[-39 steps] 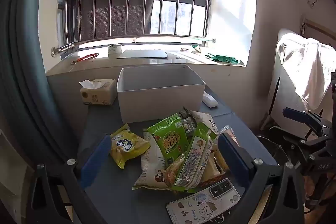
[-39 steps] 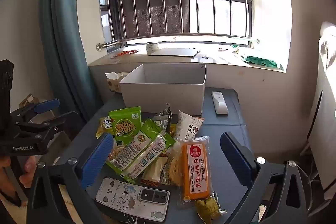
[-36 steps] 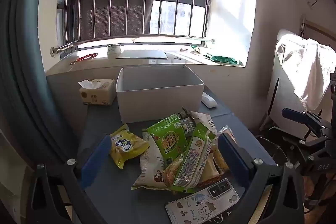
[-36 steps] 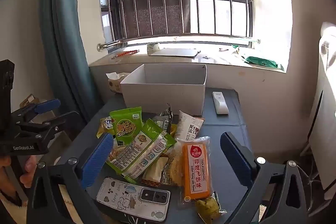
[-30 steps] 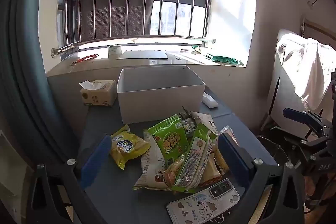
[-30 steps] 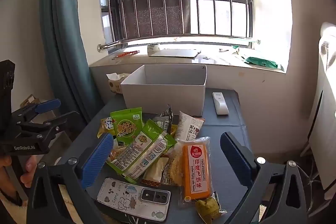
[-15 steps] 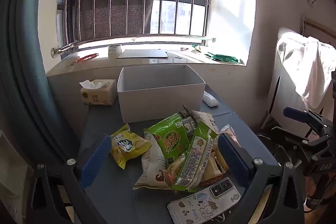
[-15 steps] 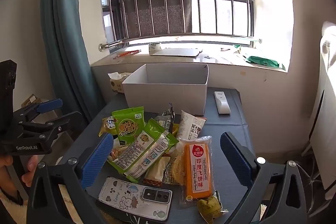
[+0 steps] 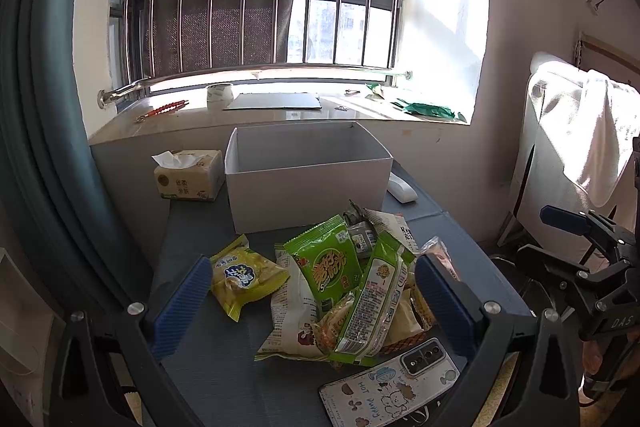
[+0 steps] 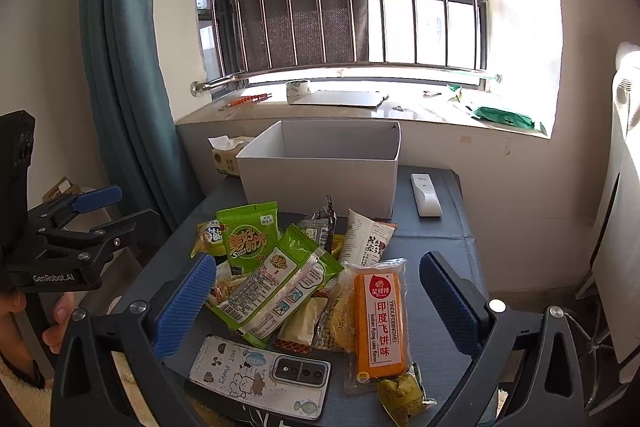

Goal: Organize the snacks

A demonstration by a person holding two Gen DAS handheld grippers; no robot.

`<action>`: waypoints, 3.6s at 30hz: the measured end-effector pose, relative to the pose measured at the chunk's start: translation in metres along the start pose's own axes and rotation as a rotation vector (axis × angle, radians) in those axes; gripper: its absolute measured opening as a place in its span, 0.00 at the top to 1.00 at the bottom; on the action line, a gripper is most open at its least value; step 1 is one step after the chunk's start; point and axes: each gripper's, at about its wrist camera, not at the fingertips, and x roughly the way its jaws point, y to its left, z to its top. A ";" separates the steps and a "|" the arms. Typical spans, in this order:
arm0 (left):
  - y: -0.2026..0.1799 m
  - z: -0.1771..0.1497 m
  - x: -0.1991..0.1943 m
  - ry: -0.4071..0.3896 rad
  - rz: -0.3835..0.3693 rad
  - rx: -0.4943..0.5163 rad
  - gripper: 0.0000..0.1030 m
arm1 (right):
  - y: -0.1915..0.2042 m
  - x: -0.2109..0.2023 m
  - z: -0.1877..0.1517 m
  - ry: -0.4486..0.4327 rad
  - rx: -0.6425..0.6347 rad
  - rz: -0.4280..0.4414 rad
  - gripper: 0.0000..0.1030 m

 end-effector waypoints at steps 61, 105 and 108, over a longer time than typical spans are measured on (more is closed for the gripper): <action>0.003 -0.002 0.001 0.004 0.015 -0.003 0.00 | 0.006 0.004 -0.004 0.020 0.005 0.042 0.00; 0.058 -0.044 0.056 0.114 -0.142 -0.172 0.00 | -0.035 0.059 -0.021 0.002 0.411 0.229 0.32; 0.047 -0.039 0.084 0.157 -0.164 -0.134 0.00 | -0.038 0.042 -0.018 -0.033 0.404 0.228 0.32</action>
